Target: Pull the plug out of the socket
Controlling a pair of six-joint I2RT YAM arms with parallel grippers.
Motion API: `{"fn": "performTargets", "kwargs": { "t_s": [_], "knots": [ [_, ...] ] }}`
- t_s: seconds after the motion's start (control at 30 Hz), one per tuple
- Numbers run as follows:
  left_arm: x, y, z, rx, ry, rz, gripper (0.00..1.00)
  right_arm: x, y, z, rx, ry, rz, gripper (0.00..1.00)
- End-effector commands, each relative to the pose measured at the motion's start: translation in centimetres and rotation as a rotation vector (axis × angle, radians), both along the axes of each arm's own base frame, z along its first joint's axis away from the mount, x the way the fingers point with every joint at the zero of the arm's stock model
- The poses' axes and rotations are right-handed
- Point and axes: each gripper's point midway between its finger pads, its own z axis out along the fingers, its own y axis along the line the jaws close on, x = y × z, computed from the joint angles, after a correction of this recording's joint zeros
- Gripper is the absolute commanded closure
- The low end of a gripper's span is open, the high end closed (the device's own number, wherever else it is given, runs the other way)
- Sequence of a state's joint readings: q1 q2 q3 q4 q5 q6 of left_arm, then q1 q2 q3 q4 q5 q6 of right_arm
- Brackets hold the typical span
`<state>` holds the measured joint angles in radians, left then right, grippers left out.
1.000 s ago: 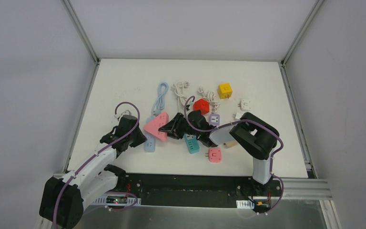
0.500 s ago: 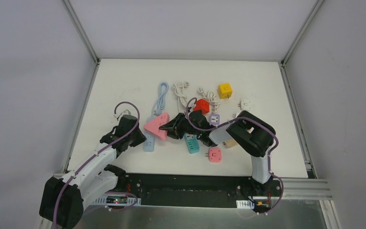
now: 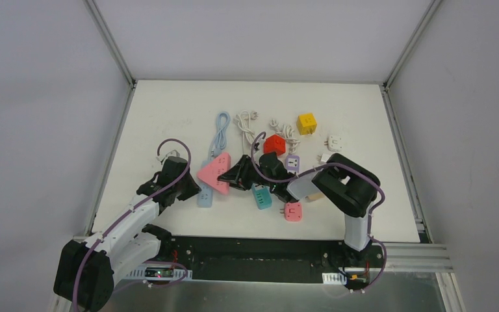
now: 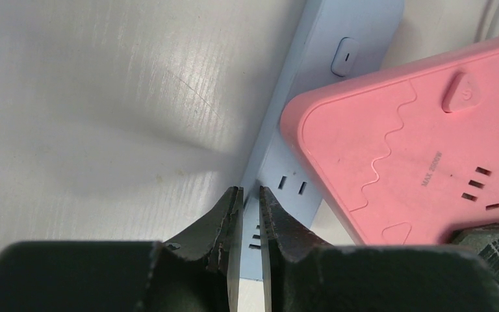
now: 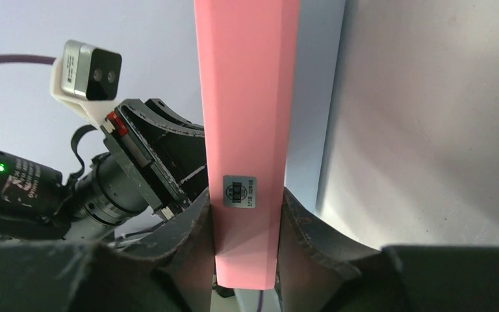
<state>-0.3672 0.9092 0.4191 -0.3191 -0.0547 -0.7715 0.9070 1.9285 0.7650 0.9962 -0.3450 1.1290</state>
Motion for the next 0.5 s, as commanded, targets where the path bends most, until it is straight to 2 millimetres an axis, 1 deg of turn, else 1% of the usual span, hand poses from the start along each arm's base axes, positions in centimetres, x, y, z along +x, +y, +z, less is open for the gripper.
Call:
{"fn": "performTargets", "kwargs": {
  "t_s": [0.0,0.1,0.23,0.37,0.47],
  "knots": [
    [-3.8,1.2,-3.0,0.066,0.165,-0.023,0.85,0.2,0.7,8.2,0.169,-0.269,0.008,1.00],
    [-3.8,1.1,-3.0,0.064,0.167,-0.024,0.84,0.7,0.5,8.5,0.184,-0.218,-0.028,1.00],
    [-3.8,1.1,-2.9,0.064,0.168,-0.023,0.84,1.7,0.2,8.3,0.215,-0.062,-0.080,1.00],
    [-3.8,1.1,-2.9,0.064,0.165,-0.025,0.84,2.6,-0.3,7.5,0.225,0.108,-0.131,1.00],
    [-3.8,1.1,-2.8,0.063,0.164,-0.028,0.84,2.9,-0.3,7.0,0.217,0.181,-0.138,1.00]
  ]
}}
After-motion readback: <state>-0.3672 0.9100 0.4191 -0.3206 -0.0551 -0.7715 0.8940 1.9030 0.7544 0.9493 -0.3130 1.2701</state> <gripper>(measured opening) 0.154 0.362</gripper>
